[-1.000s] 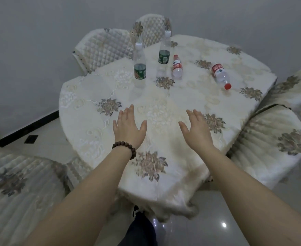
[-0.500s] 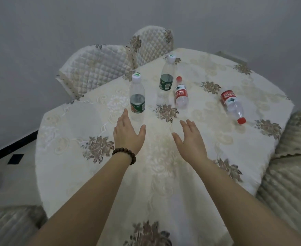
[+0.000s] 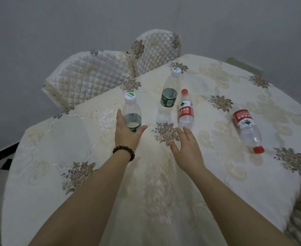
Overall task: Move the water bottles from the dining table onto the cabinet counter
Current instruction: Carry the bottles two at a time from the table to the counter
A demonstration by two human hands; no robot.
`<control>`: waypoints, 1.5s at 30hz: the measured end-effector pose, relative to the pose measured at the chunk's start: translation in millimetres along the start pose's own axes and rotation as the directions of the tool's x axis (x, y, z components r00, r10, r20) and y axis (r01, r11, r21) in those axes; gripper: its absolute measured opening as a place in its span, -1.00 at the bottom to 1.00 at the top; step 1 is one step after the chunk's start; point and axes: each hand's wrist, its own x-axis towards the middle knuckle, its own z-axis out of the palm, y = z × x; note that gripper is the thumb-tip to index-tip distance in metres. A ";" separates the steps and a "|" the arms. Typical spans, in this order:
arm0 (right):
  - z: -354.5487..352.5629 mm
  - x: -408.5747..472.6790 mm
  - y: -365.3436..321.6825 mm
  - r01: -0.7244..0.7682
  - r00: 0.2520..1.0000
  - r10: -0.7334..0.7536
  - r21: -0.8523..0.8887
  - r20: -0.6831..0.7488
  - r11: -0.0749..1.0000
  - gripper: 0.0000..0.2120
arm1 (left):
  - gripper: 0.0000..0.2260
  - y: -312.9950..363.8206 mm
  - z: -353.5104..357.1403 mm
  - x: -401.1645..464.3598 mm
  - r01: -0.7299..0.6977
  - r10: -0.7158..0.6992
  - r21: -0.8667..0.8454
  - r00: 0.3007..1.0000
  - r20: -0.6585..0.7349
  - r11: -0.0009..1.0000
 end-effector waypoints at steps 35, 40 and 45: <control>-8.1 144.3 -19.7 0.020 0.986 0.074 0.542 -0.150 0.840 -0.29 | -0.41 21.3 -8.0 47.4 -0.199 0.194 -0.056 0.977 -0.083 0.978; -49.6 90.0 -17.2 0.028 0.984 0.070 0.524 -0.166 0.851 -0.28 | -0.42 44.7 -14.2 1.6 -0.227 0.225 -0.049 0.973 -0.050 0.973; -83.1 25.4 -13.6 0.040 0.975 0.080 0.515 -0.208 0.856 -0.29 | -0.38 57.9 -28.8 -58.4 -0.236 0.235 -0.036 0.972 -0.016 0.971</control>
